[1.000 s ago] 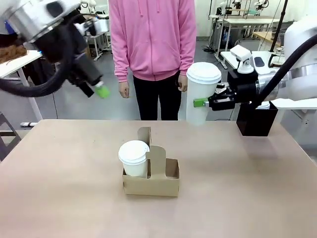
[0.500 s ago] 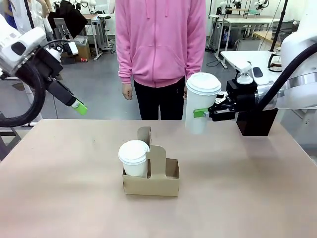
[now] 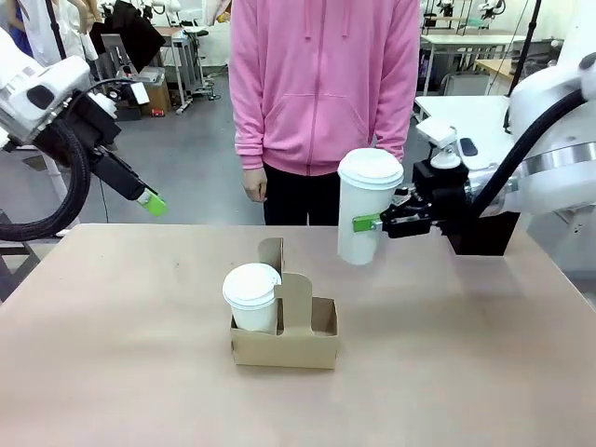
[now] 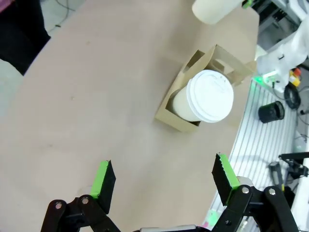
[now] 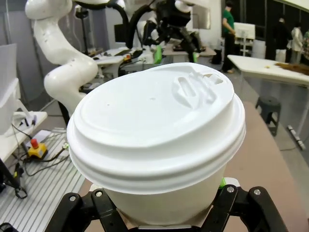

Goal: Pour a drink into a cup and package it in a carrier.
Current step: Insert the held 600 ml Paper Cup into the Cup Carrier.

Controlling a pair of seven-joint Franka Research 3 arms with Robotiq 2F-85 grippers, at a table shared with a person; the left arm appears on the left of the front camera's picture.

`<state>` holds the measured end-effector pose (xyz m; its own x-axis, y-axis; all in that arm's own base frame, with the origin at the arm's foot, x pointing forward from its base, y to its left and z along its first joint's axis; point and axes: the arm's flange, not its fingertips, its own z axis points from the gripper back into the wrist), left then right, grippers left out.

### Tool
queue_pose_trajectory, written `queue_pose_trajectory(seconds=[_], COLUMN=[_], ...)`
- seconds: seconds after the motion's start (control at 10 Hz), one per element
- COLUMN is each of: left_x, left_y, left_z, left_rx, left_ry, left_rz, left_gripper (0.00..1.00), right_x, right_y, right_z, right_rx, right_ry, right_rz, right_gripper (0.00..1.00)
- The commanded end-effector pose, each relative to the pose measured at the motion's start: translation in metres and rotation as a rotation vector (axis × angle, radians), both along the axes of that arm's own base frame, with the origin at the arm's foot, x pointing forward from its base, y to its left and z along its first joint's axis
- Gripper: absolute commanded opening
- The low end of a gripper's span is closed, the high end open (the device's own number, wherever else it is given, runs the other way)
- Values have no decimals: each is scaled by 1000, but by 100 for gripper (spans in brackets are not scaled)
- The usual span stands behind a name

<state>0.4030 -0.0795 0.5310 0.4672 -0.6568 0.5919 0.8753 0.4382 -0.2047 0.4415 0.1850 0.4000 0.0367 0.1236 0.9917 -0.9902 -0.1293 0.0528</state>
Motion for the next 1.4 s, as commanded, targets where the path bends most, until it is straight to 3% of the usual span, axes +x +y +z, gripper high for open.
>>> queue_pose_trajectory(seconds=[0.0,0.4,0.6,0.9,1.3], left_x=[-13,-43,-52,-67,-73], left_y=[32,79,100,117,121], left_z=[-16,-48,-61,-79,-93], left_rx=[-56,-110,-135,-140,-147], left_ry=[-81,-229,-275,-318,-305], left_rz=[-52,-142,-172,-205,-227], left_gripper=[100,100,100,100,100], right_x=[4,-10,-13,-12,-11], right_y=[26,53,57,73,74], right_z=[-11,-44,-53,-72,-99], right_rx=[10,42,33,39,22], right_ry=[90,159,156,178,193], right_rz=[70,170,185,232,278], right_gripper=[81,81,81,81,81])
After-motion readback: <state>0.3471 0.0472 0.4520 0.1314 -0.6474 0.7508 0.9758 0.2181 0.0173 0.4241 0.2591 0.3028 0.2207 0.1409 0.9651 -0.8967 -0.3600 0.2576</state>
